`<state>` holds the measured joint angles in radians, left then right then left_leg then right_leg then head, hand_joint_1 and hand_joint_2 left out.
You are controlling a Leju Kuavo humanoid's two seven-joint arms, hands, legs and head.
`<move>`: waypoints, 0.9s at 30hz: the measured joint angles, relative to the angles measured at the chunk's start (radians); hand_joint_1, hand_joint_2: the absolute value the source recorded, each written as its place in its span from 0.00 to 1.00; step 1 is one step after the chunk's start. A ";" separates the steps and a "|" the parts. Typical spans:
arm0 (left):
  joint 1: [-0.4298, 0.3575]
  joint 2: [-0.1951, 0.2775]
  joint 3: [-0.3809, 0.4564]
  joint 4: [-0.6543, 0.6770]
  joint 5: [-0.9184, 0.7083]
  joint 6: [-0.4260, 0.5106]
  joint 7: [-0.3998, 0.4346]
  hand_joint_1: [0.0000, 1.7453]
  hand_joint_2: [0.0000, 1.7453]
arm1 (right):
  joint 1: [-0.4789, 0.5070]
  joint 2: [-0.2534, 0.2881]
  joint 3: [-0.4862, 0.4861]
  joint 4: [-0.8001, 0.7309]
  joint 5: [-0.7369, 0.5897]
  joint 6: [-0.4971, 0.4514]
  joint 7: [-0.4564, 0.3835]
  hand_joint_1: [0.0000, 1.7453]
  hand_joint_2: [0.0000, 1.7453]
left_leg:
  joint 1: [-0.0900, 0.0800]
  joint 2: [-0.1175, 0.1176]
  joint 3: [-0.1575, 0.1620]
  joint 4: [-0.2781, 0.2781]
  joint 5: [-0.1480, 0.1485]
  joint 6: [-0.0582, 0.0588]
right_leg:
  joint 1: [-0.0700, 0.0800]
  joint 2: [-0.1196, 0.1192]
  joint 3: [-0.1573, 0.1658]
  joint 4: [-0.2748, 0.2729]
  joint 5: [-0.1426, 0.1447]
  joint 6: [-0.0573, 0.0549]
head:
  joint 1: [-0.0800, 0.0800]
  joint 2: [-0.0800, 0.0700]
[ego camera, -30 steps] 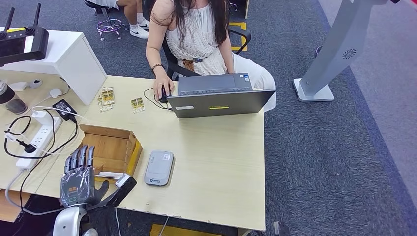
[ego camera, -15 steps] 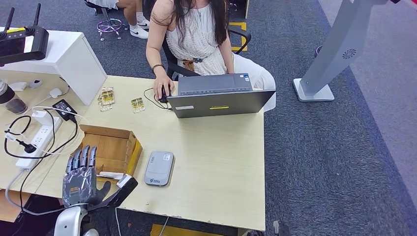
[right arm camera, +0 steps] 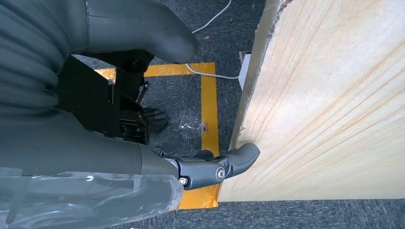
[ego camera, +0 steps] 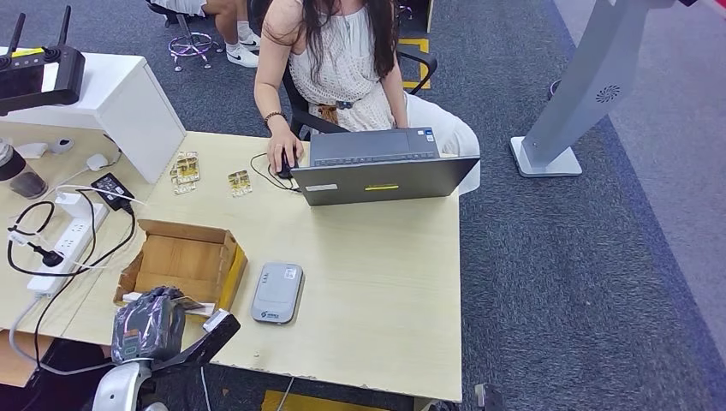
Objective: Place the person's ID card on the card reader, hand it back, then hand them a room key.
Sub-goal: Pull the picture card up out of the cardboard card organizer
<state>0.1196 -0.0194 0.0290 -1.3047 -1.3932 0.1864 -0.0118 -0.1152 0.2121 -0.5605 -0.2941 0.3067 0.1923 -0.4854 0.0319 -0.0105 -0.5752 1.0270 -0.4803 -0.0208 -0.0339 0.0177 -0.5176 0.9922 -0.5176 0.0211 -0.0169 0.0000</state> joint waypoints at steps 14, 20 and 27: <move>0.002 0.006 -0.002 0.000 0.009 -0.003 0.015 1.00 1.00 | 0.000 0.000 0.000 0.000 -0.002 0.001 0.001 0.00 1.00 | 0.000 0.000 0.000 0.000 0.000 0.000 | 0.000 0.000 0.000 0.000 0.000 0.000 | 0.000 0.000; 0.007 0.005 -0.001 -0.018 0.020 0.053 0.011 1.00 1.00 | 0.000 0.000 0.000 0.000 -0.004 0.001 0.000 0.00 1.00 | 0.000 0.000 0.000 0.000 0.000 0.000 | 0.000 0.000 0.000 0.000 0.000 0.000 | 0.000 0.000; 0.003 0.004 -0.001 -0.039 0.019 0.074 0.011 1.00 1.00 | 0.000 0.000 0.000 0.000 -0.001 0.000 0.000 0.00 1.00 | 0.000 0.000 0.000 0.000 0.000 0.000 | 0.000 0.000 0.000 0.000 0.000 0.000 | 0.000 0.000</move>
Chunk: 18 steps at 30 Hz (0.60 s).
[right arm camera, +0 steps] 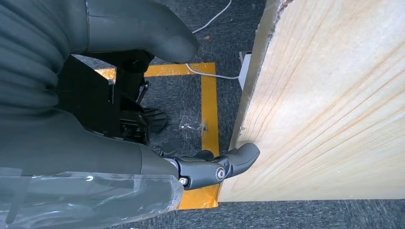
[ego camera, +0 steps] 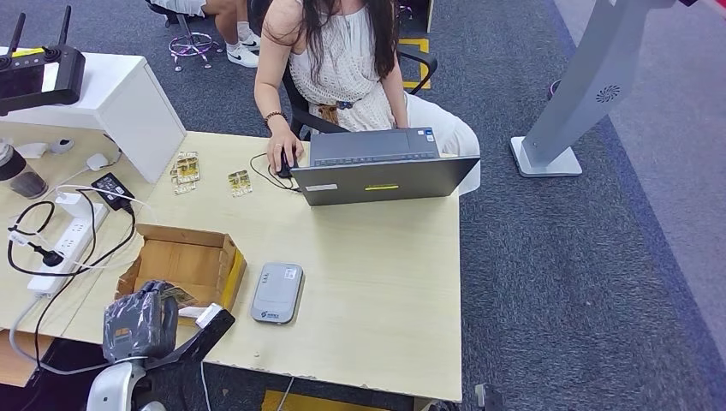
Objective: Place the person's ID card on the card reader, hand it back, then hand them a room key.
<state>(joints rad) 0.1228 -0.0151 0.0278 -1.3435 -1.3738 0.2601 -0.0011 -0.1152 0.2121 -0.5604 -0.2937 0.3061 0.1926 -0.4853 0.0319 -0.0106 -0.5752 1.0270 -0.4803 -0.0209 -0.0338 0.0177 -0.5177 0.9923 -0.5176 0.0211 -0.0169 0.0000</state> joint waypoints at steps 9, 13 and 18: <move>-0.075 -0.009 0.000 -0.004 -0.019 0.135 -0.001 1.00 1.00 | -0.001 0.000 0.010 0.000 0.015 -0.001 0.006 0.00 1.00 | 0.000 -0.001 0.000 0.000 0.001 0.000 | 0.000 -0.001 0.000 0.000 0.001 0.000 | 0.000 0.000; -0.175 -0.009 0.000 -0.001 -0.035 0.217 -0.013 1.00 1.00 | -0.005 0.000 0.025 0.001 0.025 -0.001 0.012 0.00 1.00 | 0.000 -0.001 0.000 0.000 0.002 -0.001 | 0.000 -0.001 0.000 0.000 0.002 -0.001 | 0.000 0.000; -0.341 -0.003 -0.004 0.040 -0.075 0.233 0.004 1.00 1.00 | -0.009 0.000 0.040 0.002 0.029 -0.002 0.022 0.00 1.00 | 0.001 0.000 0.000 0.000 0.004 -0.001 | 0.001 -0.001 -0.001 0.001 0.004 -0.002 | 0.000 0.000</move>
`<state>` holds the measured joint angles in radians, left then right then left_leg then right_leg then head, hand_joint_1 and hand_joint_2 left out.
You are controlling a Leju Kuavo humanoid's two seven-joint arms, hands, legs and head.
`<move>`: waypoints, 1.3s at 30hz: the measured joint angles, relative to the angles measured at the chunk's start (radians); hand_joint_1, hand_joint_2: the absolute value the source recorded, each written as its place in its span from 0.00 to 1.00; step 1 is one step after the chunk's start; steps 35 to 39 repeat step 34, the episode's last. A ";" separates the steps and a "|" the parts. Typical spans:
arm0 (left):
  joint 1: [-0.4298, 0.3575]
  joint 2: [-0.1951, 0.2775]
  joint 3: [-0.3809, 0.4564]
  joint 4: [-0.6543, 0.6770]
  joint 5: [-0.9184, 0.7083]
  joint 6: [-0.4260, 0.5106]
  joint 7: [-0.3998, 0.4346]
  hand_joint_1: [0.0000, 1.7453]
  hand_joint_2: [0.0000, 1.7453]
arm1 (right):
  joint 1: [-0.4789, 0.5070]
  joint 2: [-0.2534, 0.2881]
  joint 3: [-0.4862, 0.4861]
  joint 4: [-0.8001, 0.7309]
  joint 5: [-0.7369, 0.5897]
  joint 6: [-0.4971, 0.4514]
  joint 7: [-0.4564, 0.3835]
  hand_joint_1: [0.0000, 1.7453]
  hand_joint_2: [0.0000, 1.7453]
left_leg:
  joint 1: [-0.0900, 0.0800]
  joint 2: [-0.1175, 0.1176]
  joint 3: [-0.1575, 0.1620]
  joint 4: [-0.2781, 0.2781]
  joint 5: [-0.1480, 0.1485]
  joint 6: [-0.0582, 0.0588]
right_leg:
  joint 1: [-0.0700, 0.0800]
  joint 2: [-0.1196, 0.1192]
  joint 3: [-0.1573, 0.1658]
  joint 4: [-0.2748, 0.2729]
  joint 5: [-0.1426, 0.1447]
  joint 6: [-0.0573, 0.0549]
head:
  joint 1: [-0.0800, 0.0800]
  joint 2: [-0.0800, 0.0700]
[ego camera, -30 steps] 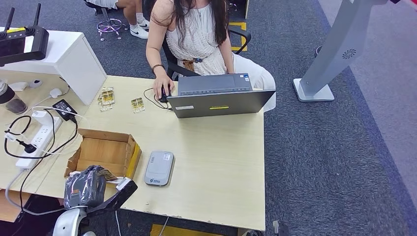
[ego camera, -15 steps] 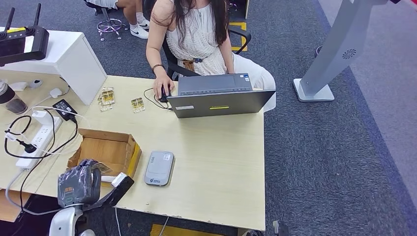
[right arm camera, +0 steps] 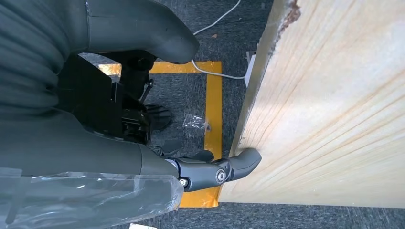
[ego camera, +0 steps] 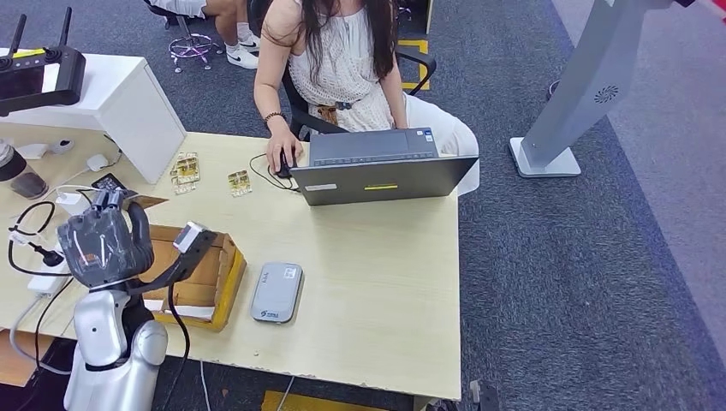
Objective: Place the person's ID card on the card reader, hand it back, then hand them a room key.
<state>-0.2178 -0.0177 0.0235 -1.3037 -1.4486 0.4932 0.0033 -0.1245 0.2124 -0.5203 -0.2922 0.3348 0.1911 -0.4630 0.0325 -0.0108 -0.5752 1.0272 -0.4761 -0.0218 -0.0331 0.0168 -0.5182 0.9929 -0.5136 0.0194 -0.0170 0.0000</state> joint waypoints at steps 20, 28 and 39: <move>-0.344 0.073 -0.024 0.349 -0.088 0.013 0.100 1.00 1.00 | -0.003 -0.003 0.029 0.005 -0.012 0.000 0.010 0.00 1.00 | 0.001 0.006 0.000 0.000 0.001 -0.001 | 0.001 0.006 -0.003 0.001 0.002 -0.002 | 0.000 0.000; -0.346 0.072 -0.026 0.387 -0.084 0.015 0.092 0.00 1.00 | -0.003 -0.003 0.030 0.005 -0.017 0.000 0.011 0.00 1.00 | 0.001 0.007 0.000 0.000 0.001 -0.001 | 0.001 0.007 -0.004 0.001 0.002 -0.002 | 0.000 0.000; -0.335 0.070 -0.026 0.387 -0.073 0.025 0.056 0.00 1.00 | -0.003 -0.003 0.031 0.005 -0.026 0.000 0.010 0.00 1.00 | 0.001 0.007 0.000 0.000 0.001 -0.001 | 0.001 0.007 -0.004 0.002 0.002 -0.002 | 0.000 0.000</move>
